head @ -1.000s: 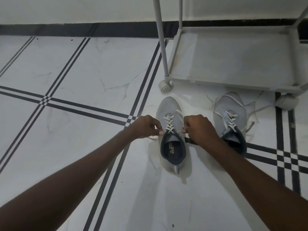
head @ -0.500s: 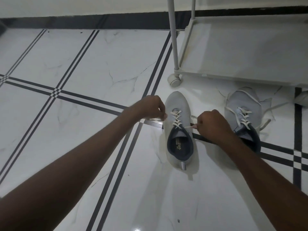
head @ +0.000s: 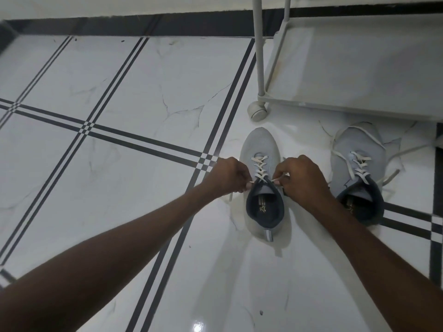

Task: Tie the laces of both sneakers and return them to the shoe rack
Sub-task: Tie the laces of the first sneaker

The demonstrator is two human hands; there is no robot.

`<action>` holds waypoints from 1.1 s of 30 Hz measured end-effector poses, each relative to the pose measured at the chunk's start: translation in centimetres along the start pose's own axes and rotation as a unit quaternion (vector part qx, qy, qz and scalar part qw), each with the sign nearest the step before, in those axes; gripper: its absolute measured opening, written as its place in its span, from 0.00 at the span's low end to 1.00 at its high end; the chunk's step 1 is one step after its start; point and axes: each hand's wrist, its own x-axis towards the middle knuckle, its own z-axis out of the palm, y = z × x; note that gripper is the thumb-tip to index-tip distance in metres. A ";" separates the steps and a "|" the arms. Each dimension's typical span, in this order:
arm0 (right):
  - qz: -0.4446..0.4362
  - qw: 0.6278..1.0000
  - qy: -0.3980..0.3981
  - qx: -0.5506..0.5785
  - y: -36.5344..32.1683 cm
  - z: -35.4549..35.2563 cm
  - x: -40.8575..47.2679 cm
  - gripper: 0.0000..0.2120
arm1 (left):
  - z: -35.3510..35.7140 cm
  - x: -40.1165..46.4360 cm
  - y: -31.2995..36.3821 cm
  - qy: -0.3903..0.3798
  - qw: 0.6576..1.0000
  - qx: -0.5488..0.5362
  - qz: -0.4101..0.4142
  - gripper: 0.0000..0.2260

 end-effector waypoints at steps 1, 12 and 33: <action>0.010 1.000 0.000 -0.010 0.0 -0.1 -0.1 0.02 | 0.1 -0.2 -0.3 0.012 1.000 -0.023 -0.004 0.04; 0.100 0.992 0.027 -0.070 0.6 0.3 -1.0 0.04 | 1.6 -1.4 -2.1 0.077 0.985 0.156 0.012 0.05; 0.145 0.919 0.112 0.350 -1.3 -2.4 2.3 0.07 | -3.6 0.6 2.3 0.058 0.892 -0.439 -0.091 0.10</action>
